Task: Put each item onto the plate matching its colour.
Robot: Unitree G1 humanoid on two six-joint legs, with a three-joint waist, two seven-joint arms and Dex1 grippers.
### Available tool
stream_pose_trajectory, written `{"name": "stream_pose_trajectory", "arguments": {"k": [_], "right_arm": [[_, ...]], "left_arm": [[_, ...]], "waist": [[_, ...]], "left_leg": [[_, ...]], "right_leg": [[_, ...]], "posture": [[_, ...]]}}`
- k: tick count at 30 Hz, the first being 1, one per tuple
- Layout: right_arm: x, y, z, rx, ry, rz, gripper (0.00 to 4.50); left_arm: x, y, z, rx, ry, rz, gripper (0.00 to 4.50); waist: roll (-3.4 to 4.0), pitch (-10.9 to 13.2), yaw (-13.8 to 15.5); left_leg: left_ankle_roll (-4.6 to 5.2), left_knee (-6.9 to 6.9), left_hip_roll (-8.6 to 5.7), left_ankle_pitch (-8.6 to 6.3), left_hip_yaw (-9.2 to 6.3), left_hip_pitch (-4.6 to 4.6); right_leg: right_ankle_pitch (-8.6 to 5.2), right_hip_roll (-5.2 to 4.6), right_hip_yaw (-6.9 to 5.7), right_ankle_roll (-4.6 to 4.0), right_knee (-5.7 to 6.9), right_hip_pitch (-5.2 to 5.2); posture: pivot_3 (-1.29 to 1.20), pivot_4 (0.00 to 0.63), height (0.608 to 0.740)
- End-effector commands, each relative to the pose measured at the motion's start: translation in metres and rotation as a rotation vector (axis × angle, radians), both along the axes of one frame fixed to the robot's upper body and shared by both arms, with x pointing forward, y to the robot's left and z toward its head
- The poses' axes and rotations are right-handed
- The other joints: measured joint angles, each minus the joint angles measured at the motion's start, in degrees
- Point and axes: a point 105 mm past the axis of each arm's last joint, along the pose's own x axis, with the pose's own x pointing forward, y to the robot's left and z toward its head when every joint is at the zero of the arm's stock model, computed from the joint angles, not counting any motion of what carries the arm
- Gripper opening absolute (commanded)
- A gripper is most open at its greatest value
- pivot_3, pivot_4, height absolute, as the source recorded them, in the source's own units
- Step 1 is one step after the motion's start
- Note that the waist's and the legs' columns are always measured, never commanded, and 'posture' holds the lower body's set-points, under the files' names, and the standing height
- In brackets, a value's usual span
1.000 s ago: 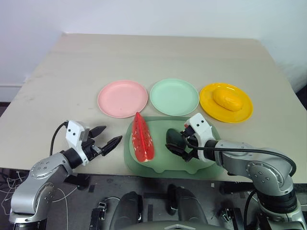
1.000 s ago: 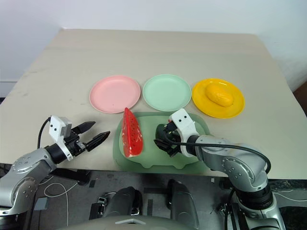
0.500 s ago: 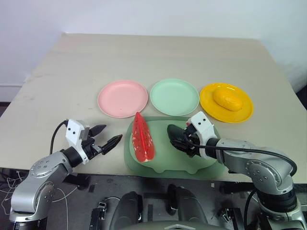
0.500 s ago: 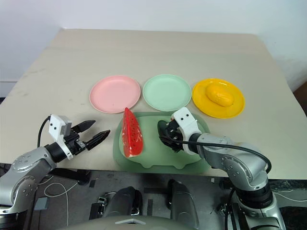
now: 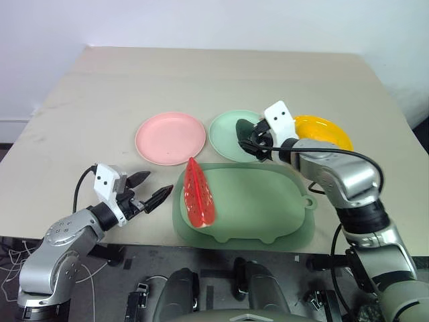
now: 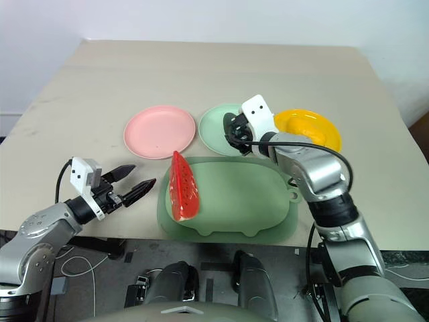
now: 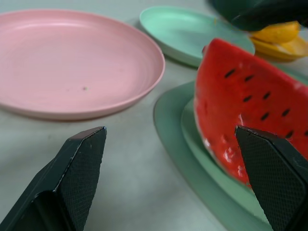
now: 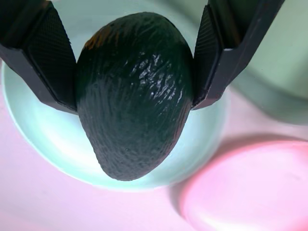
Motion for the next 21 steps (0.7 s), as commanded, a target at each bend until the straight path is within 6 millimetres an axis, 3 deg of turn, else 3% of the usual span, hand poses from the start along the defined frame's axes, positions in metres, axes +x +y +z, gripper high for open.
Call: {"name": "stream_pose_trajectory", "arguments": {"k": [1,2,3,5,11,13,21], "right_arm": [[0.016,-0.004,0.006,-0.031,-0.079,0.009,3.07],[0.018,-0.006,0.004,-0.036,-0.082,0.011,3.07],[0.019,-0.007,0.003,-0.039,-0.084,0.014,3.79],[0.019,-0.008,0.005,-0.038,-0.108,0.030,4.42],[0.013,-0.008,0.037,0.020,-0.280,0.072,4.46],[0.009,-0.011,0.045,0.046,-0.319,0.078,4.46],[0.000,-0.001,0.048,0.060,-0.377,0.140,4.46]], "left_arm": [[-0.003,-0.002,0.011,0.012,-0.050,0.011,4.50],[-0.005,-0.001,0.012,0.011,-0.051,0.016,4.50],[-0.007,-0.002,0.014,0.007,-0.053,0.022,4.50],[-0.010,-0.005,0.017,0.000,-0.055,0.030,4.50],[-0.017,-0.020,0.030,0.018,-0.026,0.051,4.50],[-0.019,-0.038,0.044,0.028,-0.034,0.027,4.50],[-0.009,-0.084,0.082,-0.085,0.021,-0.007,4.50]], "waist": [[0.01,0.0,0.0],[0.01,0.0,0.0],[0.02,0.0,-0.1],[0.02,0.0,-0.1],[0.02,0.0,-0.1],[0.01,0.0,0.2],[-0.01,0.0,0.4]], "left_leg": [[0.00,0.00,0.01,0.00,0.01,-0.01],[0.01,0.00,0.02,0.00,0.01,-0.02],[0.02,0.00,0.03,-0.01,0.01,-0.02],[0.04,0.00,0.05,-0.02,0.02,-0.01],[0.03,0.01,0.07,-0.02,-0.02,0.01],[0.03,0.01,0.07,-0.02,-0.03,0.02],[-0.05,0.05,0.03,0.03,-0.13,0.12]], "right_leg": [[0.00,-0.01,0.00,0.00,0.00,-0.01],[0.00,-0.01,0.00,0.01,0.00,-0.01],[0.01,-0.03,0.00,0.01,-0.01,-0.01],[0.01,-0.04,0.01,0.01,-0.01,-0.01],[0.01,-0.03,0.01,0.01,0.03,0.00],[0.01,-0.03,0.01,0.02,0.03,0.02],[0.03,-0.03,0.01,0.03,0.05,0.17]], "posture": [[0.00,0.150,0.740],[0.00,0.150,0.740],[0.00,0.150,0.740],[0.00,0.150,0.740],[0.00,0.150,0.740],[0.00,0.150,0.740],[0.00,0.150,0.740]]}}
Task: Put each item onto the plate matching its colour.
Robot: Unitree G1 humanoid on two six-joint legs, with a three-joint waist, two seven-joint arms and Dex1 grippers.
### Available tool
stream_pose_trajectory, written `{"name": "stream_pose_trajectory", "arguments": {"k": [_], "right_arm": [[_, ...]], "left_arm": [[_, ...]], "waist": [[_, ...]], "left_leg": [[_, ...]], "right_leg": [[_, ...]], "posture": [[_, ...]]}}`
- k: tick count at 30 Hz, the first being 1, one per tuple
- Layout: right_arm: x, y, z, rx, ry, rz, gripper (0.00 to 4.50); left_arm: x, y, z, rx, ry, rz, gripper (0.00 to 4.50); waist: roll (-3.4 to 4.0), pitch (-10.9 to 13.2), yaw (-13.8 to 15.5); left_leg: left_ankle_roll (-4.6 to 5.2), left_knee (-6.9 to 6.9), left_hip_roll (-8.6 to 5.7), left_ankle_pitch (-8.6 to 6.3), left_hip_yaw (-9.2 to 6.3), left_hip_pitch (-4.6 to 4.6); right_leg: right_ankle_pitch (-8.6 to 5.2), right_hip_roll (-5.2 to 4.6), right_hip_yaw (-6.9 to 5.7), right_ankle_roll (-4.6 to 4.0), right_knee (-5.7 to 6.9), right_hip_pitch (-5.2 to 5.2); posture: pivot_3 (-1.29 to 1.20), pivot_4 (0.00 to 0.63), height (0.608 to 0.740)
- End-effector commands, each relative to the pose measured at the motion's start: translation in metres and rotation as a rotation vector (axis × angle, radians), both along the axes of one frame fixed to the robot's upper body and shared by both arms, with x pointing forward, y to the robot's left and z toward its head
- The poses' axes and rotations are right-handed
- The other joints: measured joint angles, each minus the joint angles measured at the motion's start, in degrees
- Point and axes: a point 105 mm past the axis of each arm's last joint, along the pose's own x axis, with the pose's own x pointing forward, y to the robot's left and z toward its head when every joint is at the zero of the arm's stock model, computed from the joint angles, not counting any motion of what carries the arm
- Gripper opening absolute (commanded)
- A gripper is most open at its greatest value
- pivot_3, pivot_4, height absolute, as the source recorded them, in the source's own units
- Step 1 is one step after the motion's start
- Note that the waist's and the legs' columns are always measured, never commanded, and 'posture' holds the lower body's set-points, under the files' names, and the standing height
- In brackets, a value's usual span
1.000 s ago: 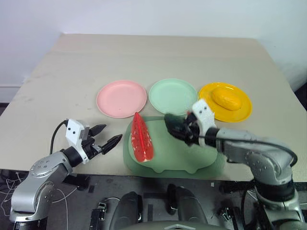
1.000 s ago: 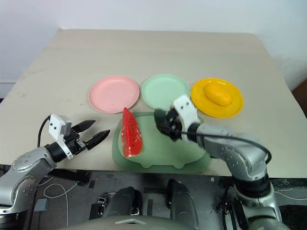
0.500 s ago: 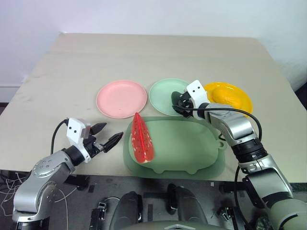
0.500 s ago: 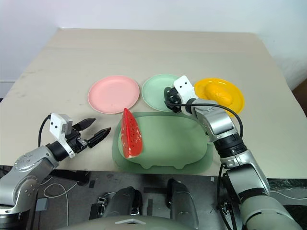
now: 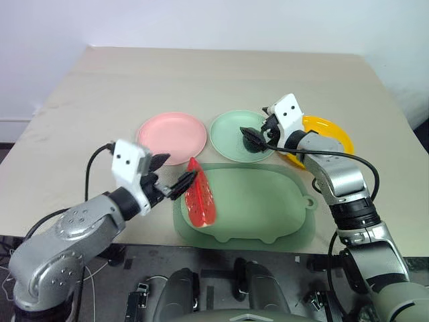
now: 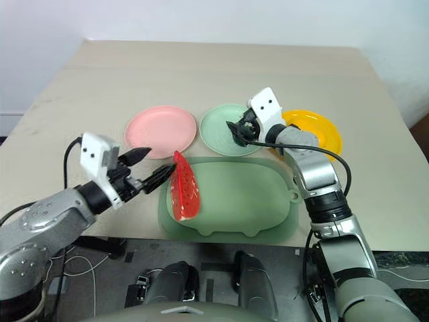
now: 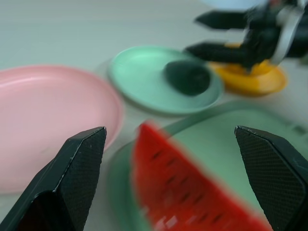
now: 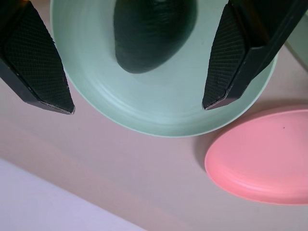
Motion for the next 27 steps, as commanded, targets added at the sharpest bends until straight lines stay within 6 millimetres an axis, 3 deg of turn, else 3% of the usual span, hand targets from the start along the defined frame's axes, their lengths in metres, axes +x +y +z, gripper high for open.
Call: {"name": "stream_pose_trajectory", "arguments": {"k": [1,4,9,14,19,22,27], "right_arm": [[-0.007,0.008,0.017,0.009,-0.088,0.049,4.46],[-0.009,0.011,0.013,-0.012,-0.095,0.058,4.46],[-0.009,0.006,0.014,-0.008,-0.106,0.044,4.46],[-0.024,-0.014,0.023,0.073,-0.136,0.077,4.46],[-0.064,-0.033,0.020,0.150,-0.085,0.218,4.46],[-0.070,-0.041,0.016,0.155,-0.083,0.195,4.46],[-0.074,-0.039,0.010,0.159,-0.084,0.169,4.46]], "left_arm": [[-0.001,-0.015,0.005,-0.009,0.061,-0.017,4.50],[0.001,-0.013,-0.012,0.120,0.148,0.012,4.50],[-0.003,-0.024,-0.017,0.084,0.245,-0.005,4.50],[-0.009,-0.031,-0.027,0.087,0.327,-0.014,4.50],[-0.010,-0.034,-0.041,0.083,0.408,-0.002,4.50],[-0.010,-0.033,-0.052,0.091,0.458,0.012,4.50],[-0.006,-0.026,-0.066,0.138,0.513,0.055,4.50]], "waist": [[-0.01,0.0,0.0],[0.00,0.0,-0.2],[-0.01,0.0,0.1],[-0.02,0.0,0.2],[-0.02,0.0,0.3],[-0.02,0.0,-0.1],[-0.02,0.0,0.2]], "left_leg": [[-0.02,0.00,0.00,0.01,-0.02,0.00],[-0.27,-0.01,-0.02,0.15,-0.01,0.03],[-0.45,-0.01,-0.03,0.25,-0.01,0.03],[-0.47,-0.01,-0.15,0.26,-0.05,0.02],[-0.49,-0.02,-0.17,0.27,-0.11,0.04],[-0.48,-0.01,-0.18,0.27,0.03,0.15],[-0.52,-0.07,-0.15,0.29,-0.01,0.23]], "right_leg": [[0.00,0.00,0.00,0.00,0.01,0.01],[0.00,0.02,0.00,0.00,0.02,0.01],[0.00,0.02,0.00,-0.01,0.01,0.01],[0.00,-0.02,-0.02,-0.01,-0.02,0.06],[-0.01,-0.01,-0.09,-0.02,-0.05,0.13],[-0.01,0.02,0.03,-0.02,-0.05,0.15],[-0.03,0.12,0.06,-0.05,0.00,0.16]], "posture": [[0.00,0.150,0.740],[0.00,0.150,0.740],[0.00,0.150,0.740],[0.00,0.150,0.740],[0.00,0.150,0.740],[0.00,0.150,0.740],[0.00,0.150,0.740]]}}
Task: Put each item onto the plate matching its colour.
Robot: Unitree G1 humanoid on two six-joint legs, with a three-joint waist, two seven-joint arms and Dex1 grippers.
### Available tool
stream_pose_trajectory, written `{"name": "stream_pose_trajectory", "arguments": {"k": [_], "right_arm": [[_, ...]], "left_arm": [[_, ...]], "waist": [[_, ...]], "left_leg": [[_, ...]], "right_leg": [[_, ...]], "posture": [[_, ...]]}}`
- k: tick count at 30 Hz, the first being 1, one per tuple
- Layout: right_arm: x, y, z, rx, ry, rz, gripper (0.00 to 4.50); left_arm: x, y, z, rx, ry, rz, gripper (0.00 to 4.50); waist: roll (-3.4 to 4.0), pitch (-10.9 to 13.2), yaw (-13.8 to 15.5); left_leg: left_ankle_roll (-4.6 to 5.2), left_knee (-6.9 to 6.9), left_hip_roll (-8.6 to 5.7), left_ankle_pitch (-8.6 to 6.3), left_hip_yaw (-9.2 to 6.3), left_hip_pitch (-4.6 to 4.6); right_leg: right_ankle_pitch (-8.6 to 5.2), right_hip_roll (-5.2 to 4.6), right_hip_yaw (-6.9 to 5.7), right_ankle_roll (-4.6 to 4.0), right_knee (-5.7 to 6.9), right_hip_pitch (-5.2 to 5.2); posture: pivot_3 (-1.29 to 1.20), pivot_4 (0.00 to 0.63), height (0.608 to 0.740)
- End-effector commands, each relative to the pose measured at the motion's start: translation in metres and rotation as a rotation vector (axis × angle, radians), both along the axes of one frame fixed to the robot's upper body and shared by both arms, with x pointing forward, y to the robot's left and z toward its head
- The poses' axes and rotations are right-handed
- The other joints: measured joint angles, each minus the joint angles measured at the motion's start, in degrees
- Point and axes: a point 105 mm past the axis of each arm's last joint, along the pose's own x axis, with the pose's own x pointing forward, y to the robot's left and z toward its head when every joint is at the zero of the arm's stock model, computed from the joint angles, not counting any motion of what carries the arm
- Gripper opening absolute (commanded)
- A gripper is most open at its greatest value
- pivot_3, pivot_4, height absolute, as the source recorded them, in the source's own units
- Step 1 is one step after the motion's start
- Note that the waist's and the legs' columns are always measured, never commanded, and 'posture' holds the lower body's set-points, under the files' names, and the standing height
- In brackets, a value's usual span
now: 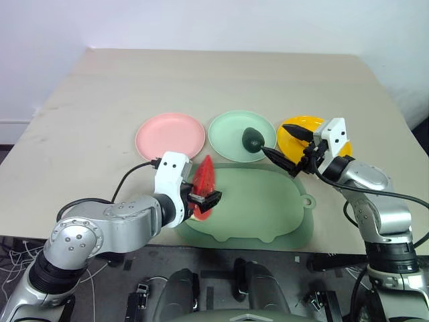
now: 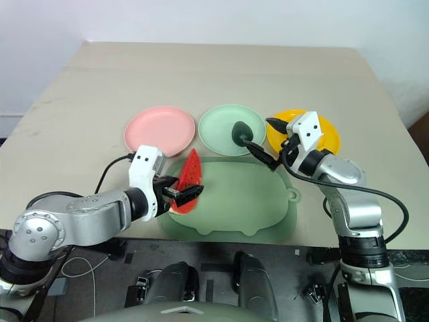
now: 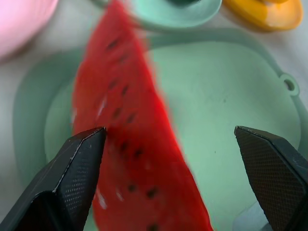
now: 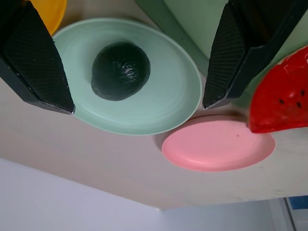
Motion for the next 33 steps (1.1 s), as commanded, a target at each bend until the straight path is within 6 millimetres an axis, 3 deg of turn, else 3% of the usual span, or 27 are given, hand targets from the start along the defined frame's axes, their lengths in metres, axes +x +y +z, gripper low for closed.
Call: {"name": "stream_pose_trajectory", "arguments": {"k": [1,8,11,16,23,25,28,33], "right_arm": [[-0.007,0.006,0.014,0.016,-0.069,0.006,4.46],[-0.008,0.008,0.010,0.012,-0.066,-0.014,4.46],[-0.007,0.008,0.009,0.009,-0.066,-0.024,4.50],[-0.006,0.010,0.009,0.009,-0.070,-0.029,4.50],[-0.007,0.009,0.012,0.013,-0.079,-0.036,4.50],[-0.007,0.007,0.015,0.020,-0.082,-0.042,4.50],[-0.012,0.007,0.019,0.049,-0.072,-0.016,4.50],[-0.018,0.016,0.016,0.056,-0.049,0.029,4.50]], "left_arm": [[0.003,0.007,-0.002,0.027,0.008,0.027,4.50],[0.005,0.020,-0.008,0.092,0.019,0.018,4.50],[0.006,0.020,-0.008,0.092,0.016,0.012,3.88],[0.009,0.015,-0.005,0.073,-0.012,-0.007,2.34],[0.016,0.012,0.003,0.103,-0.090,-0.018,2.27],[0.025,0.013,0.016,0.090,-0.154,0.004,2.27],[0.056,0.022,0.041,0.068,-0.252,0.093,2.27],[0.117,0.050,0.048,0.136,-0.258,0.273,2.27]], "waist": [[0.00,0.0,0.0],[-0.01,0.0,0.0],[-0.01,0.0,0.0],[-0.01,0.0,0.1],[-0.01,0.0,0.0],[-0.02,0.0,0.1],[-0.04,0.0,0.2],[-0.03,0.0,0.1]], "left_leg": [[-0.02,0.00,0.00,0.01,0.01,-0.01],[-0.03,0.01,-0.01,0.02,0.02,-0.05],[-0.03,0.01,-0.01,0.02,0.02,-0.05],[-0.03,0.01,-0.02,0.02,0.02,-0.05],[-0.03,0.01,-0.02,0.02,0.02,-0.06],[-0.03,0.01,-0.03,0.02,0.02,-0.06],[-0.03,0.03,-0.06,0.02,0.00,-0.10],[-0.02,0.02,-0.10,0.02,0.04,-0.09]], "right_leg": [[0.00,0.00,0.00,0.00,0.00,0.00],[0.00,-0.04,0.00,0.01,-0.03,-0.01],[-0.01,-0.03,0.00,0.00,-0.03,-0.02],[0.00,-0.03,0.00,0.00,-0.03,-0.01],[0.00,-0.03,-0.01,0.01,-0.03,-0.02],[0.00,-0.03,-0.01,0.01,-0.03,-0.02],[0.00,-0.03,-0.03,0.01,-0.06,-0.01],[0.01,-0.01,-0.06,0.02,-0.05,0.00]], "posture": [[0.00,0.150,0.740],[0.00,0.150,0.740],[0.00,0.150,0.740],[0.00,0.150,0.740],[0.00,0.150,0.740],[0.00,0.150,0.740],[0.00,0.150,0.740],[0.00,0.150,0.740]]}}
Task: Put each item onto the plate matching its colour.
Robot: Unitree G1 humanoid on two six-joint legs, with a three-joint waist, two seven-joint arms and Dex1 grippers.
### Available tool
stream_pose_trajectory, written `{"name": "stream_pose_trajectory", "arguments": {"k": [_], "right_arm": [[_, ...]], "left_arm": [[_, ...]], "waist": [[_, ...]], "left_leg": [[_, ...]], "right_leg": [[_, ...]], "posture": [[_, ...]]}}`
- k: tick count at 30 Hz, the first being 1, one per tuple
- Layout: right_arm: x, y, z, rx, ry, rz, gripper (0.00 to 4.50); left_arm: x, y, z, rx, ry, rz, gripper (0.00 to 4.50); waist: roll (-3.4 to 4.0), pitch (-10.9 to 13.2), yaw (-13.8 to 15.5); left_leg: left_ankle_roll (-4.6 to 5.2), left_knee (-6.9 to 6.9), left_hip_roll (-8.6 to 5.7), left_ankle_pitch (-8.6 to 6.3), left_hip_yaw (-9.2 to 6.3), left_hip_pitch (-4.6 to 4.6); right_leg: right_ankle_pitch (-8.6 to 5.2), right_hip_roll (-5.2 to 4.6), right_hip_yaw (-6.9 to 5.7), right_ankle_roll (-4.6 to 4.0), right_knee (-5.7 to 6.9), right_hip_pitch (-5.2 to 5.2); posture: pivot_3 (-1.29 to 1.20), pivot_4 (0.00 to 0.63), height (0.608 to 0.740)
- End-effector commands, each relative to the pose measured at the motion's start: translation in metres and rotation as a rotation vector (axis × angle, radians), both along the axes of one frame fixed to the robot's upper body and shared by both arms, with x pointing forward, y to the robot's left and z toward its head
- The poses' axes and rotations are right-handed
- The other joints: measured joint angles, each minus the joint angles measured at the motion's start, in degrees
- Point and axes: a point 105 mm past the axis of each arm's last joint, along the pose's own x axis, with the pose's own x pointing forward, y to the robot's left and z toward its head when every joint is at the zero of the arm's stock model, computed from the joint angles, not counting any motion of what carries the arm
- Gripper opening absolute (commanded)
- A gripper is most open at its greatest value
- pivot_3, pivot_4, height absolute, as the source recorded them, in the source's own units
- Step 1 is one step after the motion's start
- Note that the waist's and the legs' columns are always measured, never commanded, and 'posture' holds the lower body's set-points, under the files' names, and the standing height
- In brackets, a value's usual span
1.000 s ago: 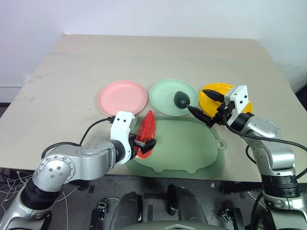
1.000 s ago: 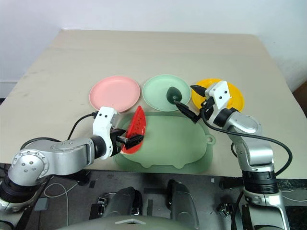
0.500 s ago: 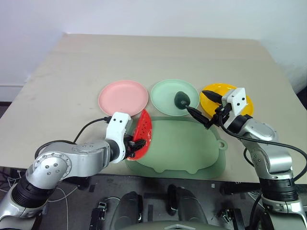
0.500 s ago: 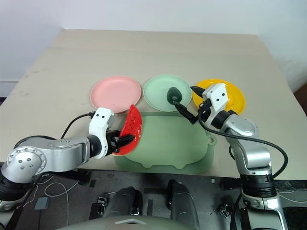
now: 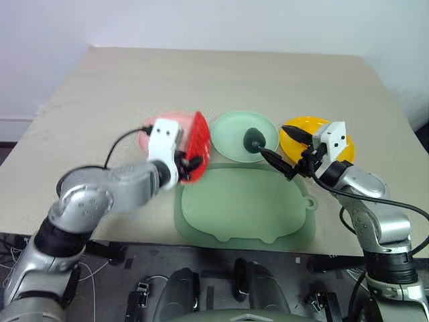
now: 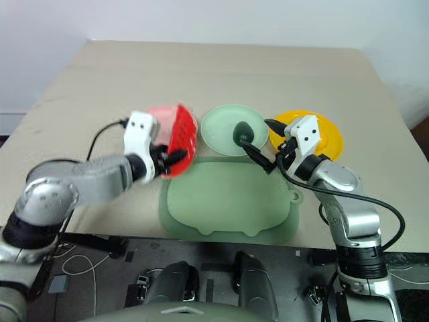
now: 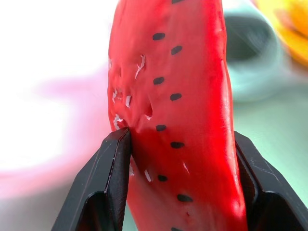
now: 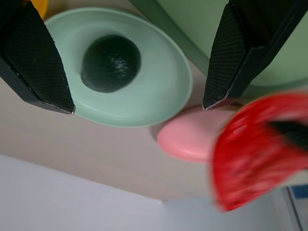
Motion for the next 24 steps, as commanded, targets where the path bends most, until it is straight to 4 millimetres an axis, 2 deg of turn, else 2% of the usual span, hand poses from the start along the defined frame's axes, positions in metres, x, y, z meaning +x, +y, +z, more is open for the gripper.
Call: {"name": "stream_pose_trajectory", "arguments": {"k": [1,4,8,13,15,22,24], "right_arm": [[-0.009,0.008,0.010,-0.003,-0.041,0.041,4.50],[-0.010,0.014,0.010,0.006,-0.044,0.043,4.50],[-0.012,0.015,0.010,0.014,-0.049,0.029,4.50],[-0.015,0.011,0.007,0.013,-0.044,-0.006,4.50],[-0.016,0.008,0.006,0.011,-0.040,-0.012,4.50],[-0.013,-0.001,0.001,-0.008,-0.017,-0.021,4.50],[-0.010,-0.006,-0.001,-0.018,-0.005,-0.029,4.50]], "left_arm": [[0.041,0.027,0.005,0.013,-0.005,0.162,2.27],[0.067,0.035,0.002,-0.014,0.019,0.226,2.27],[0.079,0.033,-0.005,-0.060,0.056,0.235,2.27],[0.080,0.029,-0.004,-0.082,0.051,0.218,3.89],[0.079,0.029,0.003,-0.073,0.020,0.210,4.47],[0.058,0.037,0.041,-0.130,-0.117,0.178,4.47],[0.046,0.045,0.056,-0.126,-0.219,0.156,4.47]], "waist": [[0.00,0.0,0.0],[-0.01,0.0,-0.1],[-0.02,0.0,-0.1],[-0.05,0.0,-0.1],[-0.05,0.0,-0.1],[-0.06,0.0,-0.2],[-0.06,0.0,-0.2]], "left_leg": [[0.00,0.00,0.00,0.00,0.05,0.01],[0.00,-0.01,0.00,0.00,0.12,-0.01],[0.00,0.00,0.01,0.01,0.12,-0.13],[0.00,0.02,0.02,0.01,0.11,-0.14],[0.00,0.04,0.02,0.01,0.11,-0.12],[0.01,0.03,0.08,0.00,-0.04,-0.12],[0.01,0.04,0.08,0.00,-0.05,-0.11]], "right_leg": [[0.00,0.00,-0.01,0.00,0.00,0.01],[0.00,0.01,-0.04,0.01,-0.01,-0.01],[0.00,-0.01,-0.06,0.03,-0.03,-0.07],[0.00,-0.05,-0.07,0.05,-0.05,-0.08],[0.00,-0.07,-0.07,0.05,-0.02,-0.06],[0.01,-0.08,-0.05,0.05,0.00,-0.10],[0.01,-0.08,-0.05,0.05,0.02,-0.09]], "posture": [[0.00,0.150,0.740],[0.00,0.150,0.740],[0.00,0.150,0.740],[0.00,0.150,0.740],[0.00,0.150,0.740],[0.00,0.150,0.740],[0.00,0.150,0.740]]}}
